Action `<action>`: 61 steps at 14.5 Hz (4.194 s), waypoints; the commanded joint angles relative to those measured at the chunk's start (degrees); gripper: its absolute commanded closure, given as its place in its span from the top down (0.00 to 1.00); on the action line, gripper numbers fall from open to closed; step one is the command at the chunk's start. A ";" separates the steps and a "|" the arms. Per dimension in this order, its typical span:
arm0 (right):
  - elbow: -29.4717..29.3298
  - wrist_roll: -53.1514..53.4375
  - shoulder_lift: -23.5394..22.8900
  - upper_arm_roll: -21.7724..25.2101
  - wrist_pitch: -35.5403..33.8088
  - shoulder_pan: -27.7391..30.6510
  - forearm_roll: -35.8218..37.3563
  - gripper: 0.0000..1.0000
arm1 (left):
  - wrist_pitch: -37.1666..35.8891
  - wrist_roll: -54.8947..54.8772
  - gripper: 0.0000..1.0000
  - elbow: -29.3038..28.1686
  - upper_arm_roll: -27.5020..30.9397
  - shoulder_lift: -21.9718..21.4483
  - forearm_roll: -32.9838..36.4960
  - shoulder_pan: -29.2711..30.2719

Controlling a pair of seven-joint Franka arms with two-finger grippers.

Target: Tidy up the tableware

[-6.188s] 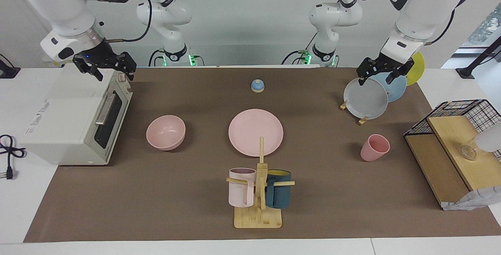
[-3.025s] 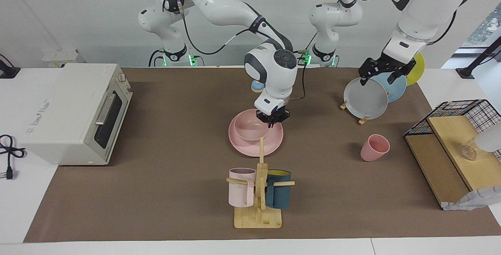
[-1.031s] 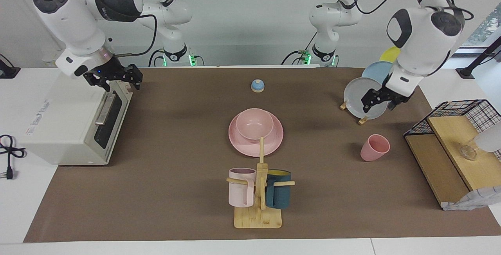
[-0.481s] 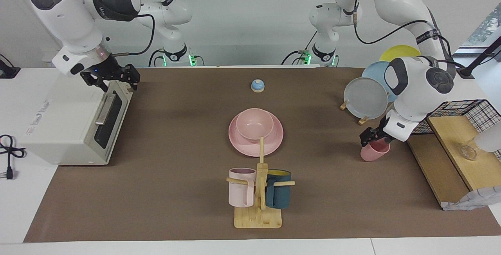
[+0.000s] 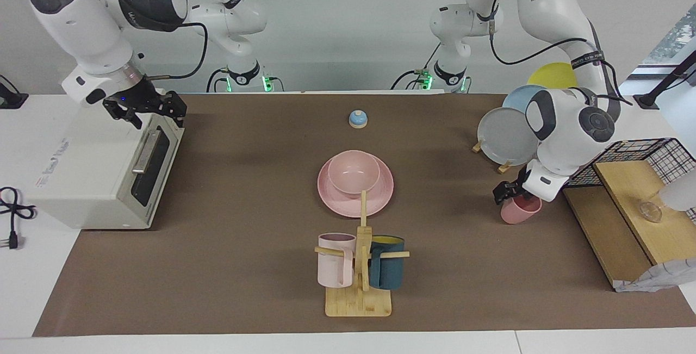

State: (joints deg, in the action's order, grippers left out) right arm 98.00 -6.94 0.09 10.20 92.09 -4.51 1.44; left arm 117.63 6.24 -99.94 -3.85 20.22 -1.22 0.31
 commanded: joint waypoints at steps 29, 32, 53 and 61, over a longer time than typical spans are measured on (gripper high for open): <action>-0.71 6.15 2.64 -1.94 -3.41 2.58 -1.09 1.00 | -3.74 56.68 0.00 14.08 -0.80 5.09 -0.10 -37.39; -0.62 6.15 2.73 -1.94 -3.24 2.49 -1.09 1.00 | -2.06 56.69 0.00 12.05 -0.80 5.18 -0.09 -38.10; -1.06 5.01 2.90 -4.58 -3.06 2.75 -2.14 1.00 | -27.97 8.30 1.00 10.74 -0.36 -18.80 -0.09 -3.93; -1.06 5.01 2.90 -4.58 -3.15 2.75 -2.14 1.00 | -23.94 0.79 1.00 1.58 -0.45 -24.01 -0.09 -1.00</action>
State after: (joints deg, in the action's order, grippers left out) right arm 96.50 -1.61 2.22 5.80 89.55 -2.36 0.61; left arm 91.26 7.82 -95.94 -4.09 -1.81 -1.29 -0.24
